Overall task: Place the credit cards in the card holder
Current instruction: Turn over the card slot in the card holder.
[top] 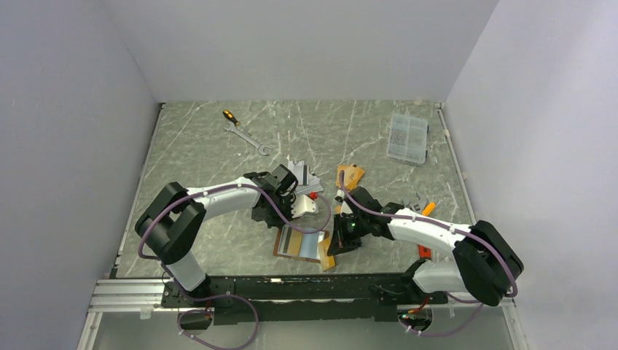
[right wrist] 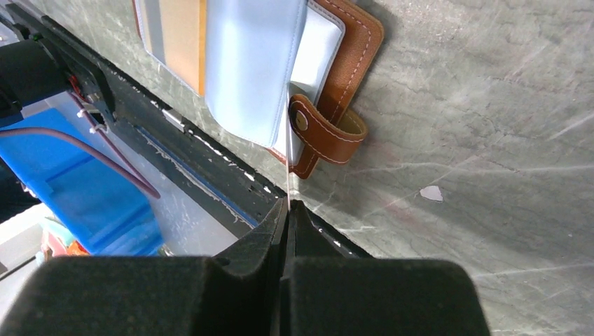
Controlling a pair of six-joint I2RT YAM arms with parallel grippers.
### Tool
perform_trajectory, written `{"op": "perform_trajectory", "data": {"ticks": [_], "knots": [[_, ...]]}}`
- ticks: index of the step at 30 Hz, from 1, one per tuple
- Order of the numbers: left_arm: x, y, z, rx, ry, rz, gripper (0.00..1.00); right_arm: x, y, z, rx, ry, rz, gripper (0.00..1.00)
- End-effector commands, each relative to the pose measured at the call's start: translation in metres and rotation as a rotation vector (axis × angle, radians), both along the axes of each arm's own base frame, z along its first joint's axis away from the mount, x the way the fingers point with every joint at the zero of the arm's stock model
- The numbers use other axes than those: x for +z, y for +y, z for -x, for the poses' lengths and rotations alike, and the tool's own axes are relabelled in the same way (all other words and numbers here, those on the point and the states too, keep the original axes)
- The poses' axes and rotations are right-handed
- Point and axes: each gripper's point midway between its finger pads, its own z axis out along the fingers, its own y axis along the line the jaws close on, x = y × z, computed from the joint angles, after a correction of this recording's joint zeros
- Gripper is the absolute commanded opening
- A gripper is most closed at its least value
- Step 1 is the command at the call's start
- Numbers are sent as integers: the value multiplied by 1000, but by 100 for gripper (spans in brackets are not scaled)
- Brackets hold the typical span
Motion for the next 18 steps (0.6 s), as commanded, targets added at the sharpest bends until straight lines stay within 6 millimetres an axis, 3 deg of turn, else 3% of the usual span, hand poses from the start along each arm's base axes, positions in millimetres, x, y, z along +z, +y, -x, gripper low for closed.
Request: {"op": "perform_trajectory", "data": {"ticks": [1, 13, 18], "knots": [[-23, 10, 17, -35, 68, -70, 8, 13, 10, -5, 4, -42, -70, 0], [-22, 10, 18, -39, 71, -72, 5, 22, 30, -12, 28, -49, -191, 0], [-22, 12, 19, -40, 77, -76, 4, 12, 18, -12, 13, -36, -119, 0]]}}
